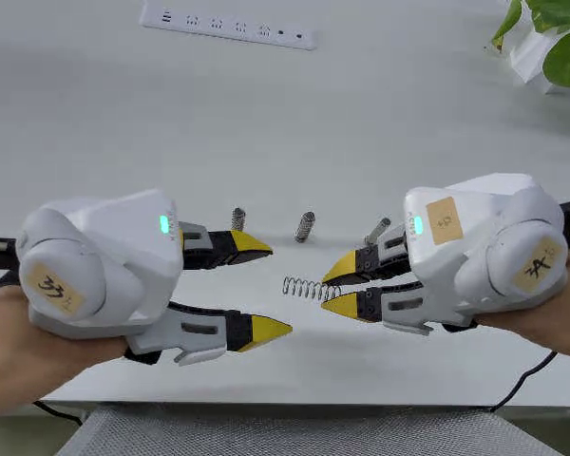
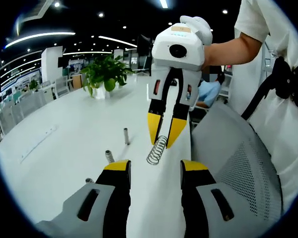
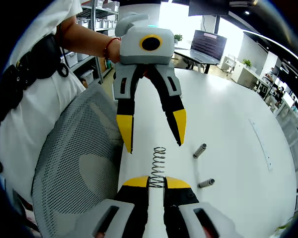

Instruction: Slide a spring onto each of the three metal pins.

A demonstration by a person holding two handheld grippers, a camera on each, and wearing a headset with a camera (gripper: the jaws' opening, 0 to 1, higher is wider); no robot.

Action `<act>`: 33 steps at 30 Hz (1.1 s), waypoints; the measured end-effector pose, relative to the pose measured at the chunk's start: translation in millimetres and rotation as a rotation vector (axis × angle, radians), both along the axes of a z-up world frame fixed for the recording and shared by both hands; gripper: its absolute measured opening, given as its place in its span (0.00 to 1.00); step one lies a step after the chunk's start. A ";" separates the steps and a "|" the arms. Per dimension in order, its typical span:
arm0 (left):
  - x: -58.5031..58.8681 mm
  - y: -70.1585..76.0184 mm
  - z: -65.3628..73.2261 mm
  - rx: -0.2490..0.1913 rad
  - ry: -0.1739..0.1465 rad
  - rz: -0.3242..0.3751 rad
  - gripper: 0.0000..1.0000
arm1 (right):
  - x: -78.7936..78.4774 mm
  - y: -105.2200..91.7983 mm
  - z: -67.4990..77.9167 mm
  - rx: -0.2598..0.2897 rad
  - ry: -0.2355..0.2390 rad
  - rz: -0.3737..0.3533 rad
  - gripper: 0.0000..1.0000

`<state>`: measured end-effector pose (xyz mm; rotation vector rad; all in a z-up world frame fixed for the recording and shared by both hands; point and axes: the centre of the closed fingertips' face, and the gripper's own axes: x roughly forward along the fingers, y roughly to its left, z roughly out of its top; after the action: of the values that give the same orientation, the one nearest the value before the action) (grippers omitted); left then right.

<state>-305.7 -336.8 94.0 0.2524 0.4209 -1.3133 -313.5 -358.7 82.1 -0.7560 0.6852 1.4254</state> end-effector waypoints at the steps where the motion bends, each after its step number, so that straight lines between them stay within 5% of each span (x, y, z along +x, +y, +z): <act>1: -0.7 -1.3 2.1 -0.008 -0.001 -0.005 0.35 | -1.3 0.9 2.4 0.003 -0.005 0.006 0.06; 14: -6.6 -6.0 10.2 0.003 -0.016 -0.057 0.12 | -6.7 1.4 11.4 -0.004 -0.034 0.033 0.06; 33: -8.6 -10.5 7.9 0.082 -0.071 -0.113 0.07 | -9.4 -0.3 12.6 -0.061 -0.057 0.084 0.06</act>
<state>-314.3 -347.3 101.9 0.3949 0.4059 -1.3944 -322.9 -359.0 94.7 -0.8793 0.6613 1.4589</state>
